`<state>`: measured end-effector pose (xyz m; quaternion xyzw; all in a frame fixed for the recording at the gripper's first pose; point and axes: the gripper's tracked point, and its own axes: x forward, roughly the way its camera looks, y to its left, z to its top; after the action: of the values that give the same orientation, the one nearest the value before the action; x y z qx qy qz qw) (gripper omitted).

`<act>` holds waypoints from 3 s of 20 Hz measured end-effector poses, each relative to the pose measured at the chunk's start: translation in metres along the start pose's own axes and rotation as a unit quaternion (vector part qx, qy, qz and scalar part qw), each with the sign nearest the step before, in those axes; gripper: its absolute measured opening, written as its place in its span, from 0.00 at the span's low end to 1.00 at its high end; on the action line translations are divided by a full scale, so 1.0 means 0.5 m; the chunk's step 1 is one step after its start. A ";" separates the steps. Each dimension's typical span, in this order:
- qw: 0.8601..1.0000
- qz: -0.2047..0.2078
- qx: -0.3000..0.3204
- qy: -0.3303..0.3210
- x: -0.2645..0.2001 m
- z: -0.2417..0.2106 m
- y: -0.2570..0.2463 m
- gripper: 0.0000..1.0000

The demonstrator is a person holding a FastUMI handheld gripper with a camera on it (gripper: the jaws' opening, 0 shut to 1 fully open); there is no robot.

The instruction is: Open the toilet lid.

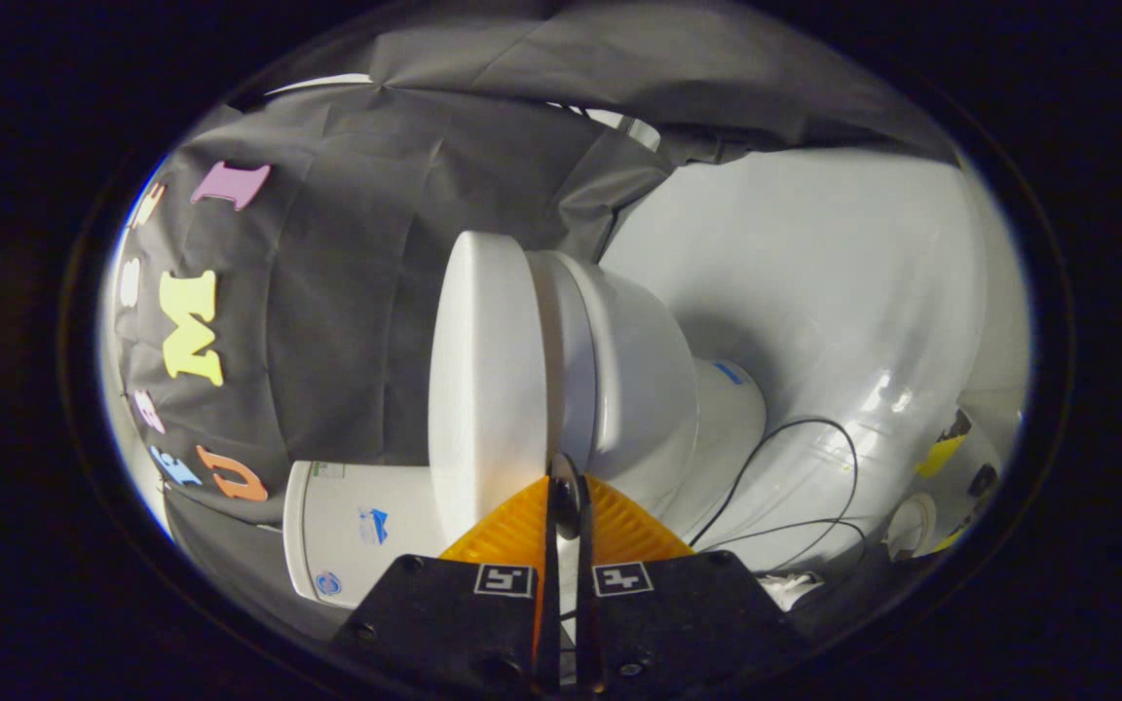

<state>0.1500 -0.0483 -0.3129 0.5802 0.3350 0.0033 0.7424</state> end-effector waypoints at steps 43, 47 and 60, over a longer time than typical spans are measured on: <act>0.969 -0.030 -0.233 -0.081 -0.104 -0.060 0.272 0.05; 0.965 -0.033 -0.246 -0.083 -0.112 -0.069 0.293 0.04; 0.948 -0.043 -0.300 -0.100 -0.125 -0.111 0.364 0.04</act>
<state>0.1433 0.0344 -0.1305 0.3129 0.2666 0.0137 0.9115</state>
